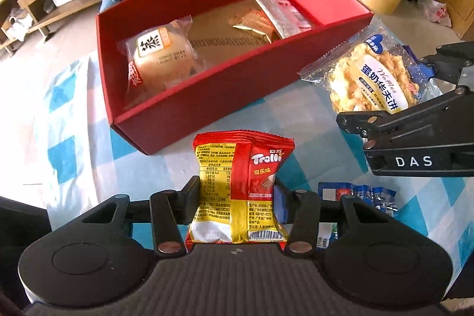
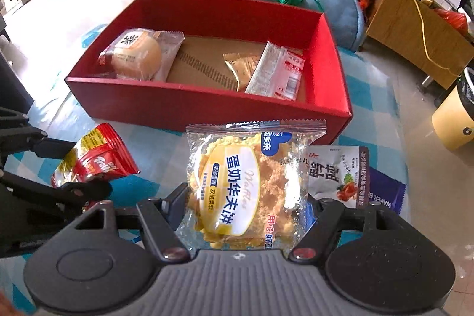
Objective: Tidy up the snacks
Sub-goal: 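Carry the Trolli bag and egg-cake bag over the red box with both grippers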
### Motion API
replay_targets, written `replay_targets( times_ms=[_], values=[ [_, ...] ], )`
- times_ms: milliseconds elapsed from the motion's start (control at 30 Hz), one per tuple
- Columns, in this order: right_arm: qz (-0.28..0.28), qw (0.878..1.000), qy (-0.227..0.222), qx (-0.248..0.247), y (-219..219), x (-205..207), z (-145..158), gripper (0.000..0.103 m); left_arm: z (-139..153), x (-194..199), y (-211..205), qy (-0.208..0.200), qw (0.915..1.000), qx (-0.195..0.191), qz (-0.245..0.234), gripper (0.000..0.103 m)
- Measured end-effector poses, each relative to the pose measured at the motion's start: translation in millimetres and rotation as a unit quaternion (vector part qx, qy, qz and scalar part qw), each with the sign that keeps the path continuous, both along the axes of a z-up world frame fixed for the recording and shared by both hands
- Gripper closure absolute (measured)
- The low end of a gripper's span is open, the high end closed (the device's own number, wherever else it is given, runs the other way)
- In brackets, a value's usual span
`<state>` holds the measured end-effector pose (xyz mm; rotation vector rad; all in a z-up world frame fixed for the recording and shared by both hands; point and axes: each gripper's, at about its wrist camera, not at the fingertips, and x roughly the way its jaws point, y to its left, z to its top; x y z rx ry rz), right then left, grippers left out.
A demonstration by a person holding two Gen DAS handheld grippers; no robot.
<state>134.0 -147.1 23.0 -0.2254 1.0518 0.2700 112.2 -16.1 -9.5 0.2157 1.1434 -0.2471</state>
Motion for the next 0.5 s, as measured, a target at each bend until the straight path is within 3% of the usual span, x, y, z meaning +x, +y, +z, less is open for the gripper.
replay_targets(
  times_ms=[500],
  values=[
    [-0.006,0.999,-0.03,-0.006,-2,-5,17,0.033,26,-5,-6,-0.033,0.9992,-0.02,-0.002,0.047]
  ],
)
